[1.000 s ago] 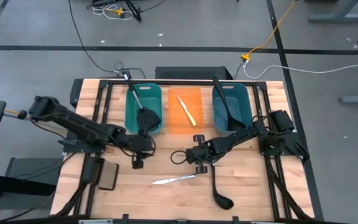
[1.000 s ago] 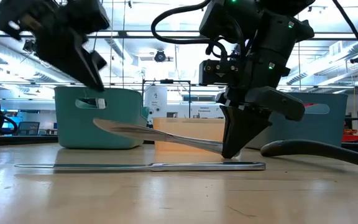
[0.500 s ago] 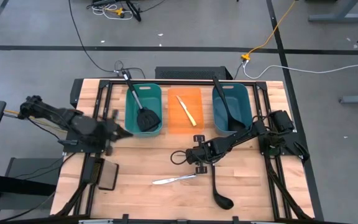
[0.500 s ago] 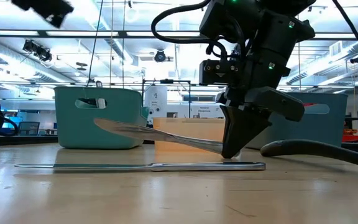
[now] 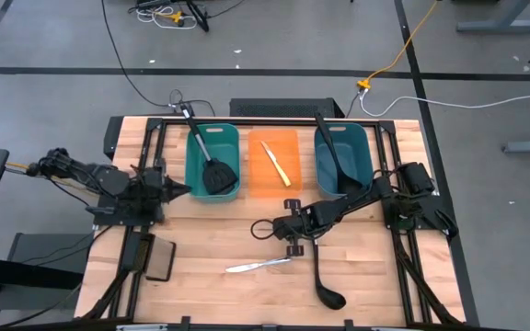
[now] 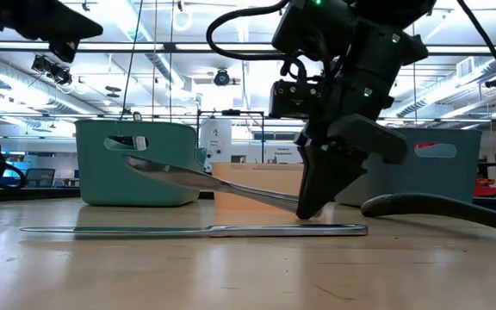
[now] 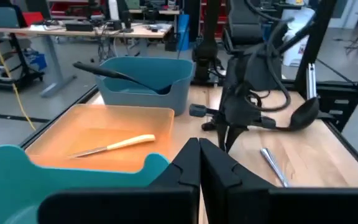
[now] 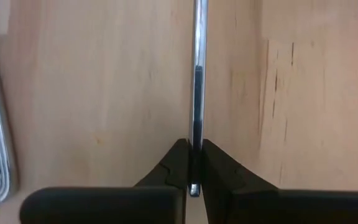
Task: Pick & Place Kitchen Items
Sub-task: Put the top silver knife into the orange bin
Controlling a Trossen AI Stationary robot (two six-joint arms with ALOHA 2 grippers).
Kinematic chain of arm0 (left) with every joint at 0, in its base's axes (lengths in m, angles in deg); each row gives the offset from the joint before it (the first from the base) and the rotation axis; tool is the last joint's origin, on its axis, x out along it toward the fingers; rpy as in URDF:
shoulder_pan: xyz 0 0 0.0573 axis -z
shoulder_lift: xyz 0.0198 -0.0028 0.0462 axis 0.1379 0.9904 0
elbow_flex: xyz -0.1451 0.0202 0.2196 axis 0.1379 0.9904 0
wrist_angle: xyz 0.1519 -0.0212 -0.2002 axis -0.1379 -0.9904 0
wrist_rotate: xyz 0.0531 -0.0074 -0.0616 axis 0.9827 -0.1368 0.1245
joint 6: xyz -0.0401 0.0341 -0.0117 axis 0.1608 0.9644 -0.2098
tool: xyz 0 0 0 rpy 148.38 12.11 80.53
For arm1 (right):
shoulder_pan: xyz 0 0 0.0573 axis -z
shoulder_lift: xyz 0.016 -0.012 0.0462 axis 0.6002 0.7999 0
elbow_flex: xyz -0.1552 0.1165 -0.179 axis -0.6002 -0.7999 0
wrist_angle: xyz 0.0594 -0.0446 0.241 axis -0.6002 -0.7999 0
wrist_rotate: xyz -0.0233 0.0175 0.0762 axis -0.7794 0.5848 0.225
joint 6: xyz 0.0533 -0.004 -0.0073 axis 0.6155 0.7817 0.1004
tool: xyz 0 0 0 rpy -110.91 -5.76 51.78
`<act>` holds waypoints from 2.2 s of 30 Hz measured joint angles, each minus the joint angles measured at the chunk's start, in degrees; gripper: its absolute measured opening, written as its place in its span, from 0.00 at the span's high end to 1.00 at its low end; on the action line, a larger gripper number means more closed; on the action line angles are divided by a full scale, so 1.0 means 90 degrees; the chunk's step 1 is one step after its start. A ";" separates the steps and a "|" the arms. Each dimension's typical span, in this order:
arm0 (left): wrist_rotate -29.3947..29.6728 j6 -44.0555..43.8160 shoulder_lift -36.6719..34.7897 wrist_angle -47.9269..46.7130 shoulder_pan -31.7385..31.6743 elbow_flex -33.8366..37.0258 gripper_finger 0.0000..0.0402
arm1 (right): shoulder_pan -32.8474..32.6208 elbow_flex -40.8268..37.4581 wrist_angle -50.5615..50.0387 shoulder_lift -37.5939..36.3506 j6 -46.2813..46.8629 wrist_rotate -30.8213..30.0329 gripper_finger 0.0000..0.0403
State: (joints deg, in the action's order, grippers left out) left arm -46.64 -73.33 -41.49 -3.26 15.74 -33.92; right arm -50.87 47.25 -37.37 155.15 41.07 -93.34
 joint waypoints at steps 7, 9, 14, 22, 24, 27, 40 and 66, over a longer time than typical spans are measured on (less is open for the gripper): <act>0.0310 0.0137 -0.0112 0.1009 -0.0001 0.0912 1.00 | 0.0058 0.0002 0.0131 0.0009 -0.0002 0.0206 0.94; 0.0312 0.0238 -0.0166 0.1333 0.0000 0.1267 1.00 | 0.0065 0.0002 0.0140 0.0010 -0.0018 0.0202 0.94; 0.0382 0.0244 -0.0294 0.1726 0.0000 0.1846 1.00 | 0.0053 0.0002 0.0150 -0.0019 -0.0125 0.0174 0.94; 0.0182 0.0534 -0.0620 0.1805 0.0000 0.2283 1.00 | -0.0018 -0.0040 0.0055 -0.0736 -0.0298 0.0212 0.94; 0.0168 0.0621 -0.0725 0.1824 -0.0001 0.2283 1.00 | -0.0040 -0.0014 0.0129 -0.1079 -0.0380 0.0246 0.94; 0.0081 0.0711 -0.0960 0.1789 0.0000 0.2282 1.00 | -0.0058 -0.0018 0.0098 -0.1615 -0.0556 0.0214 0.94; -0.0087 0.0757 -0.1317 0.1648 0.0000 0.2266 0.99 | -0.0035 -0.1223 0.0597 -0.4983 -0.0778 -0.0786 0.94; -0.0207 0.0781 -0.1314 0.1619 0.0000 0.2264 0.95 | -0.0027 -0.5958 0.4080 -1.0530 -0.0364 -0.2159 0.94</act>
State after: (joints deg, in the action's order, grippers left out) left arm -48.51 -66.30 -53.32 11.31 15.74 -13.55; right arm -51.12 -6.38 -0.65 60.38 37.79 -112.76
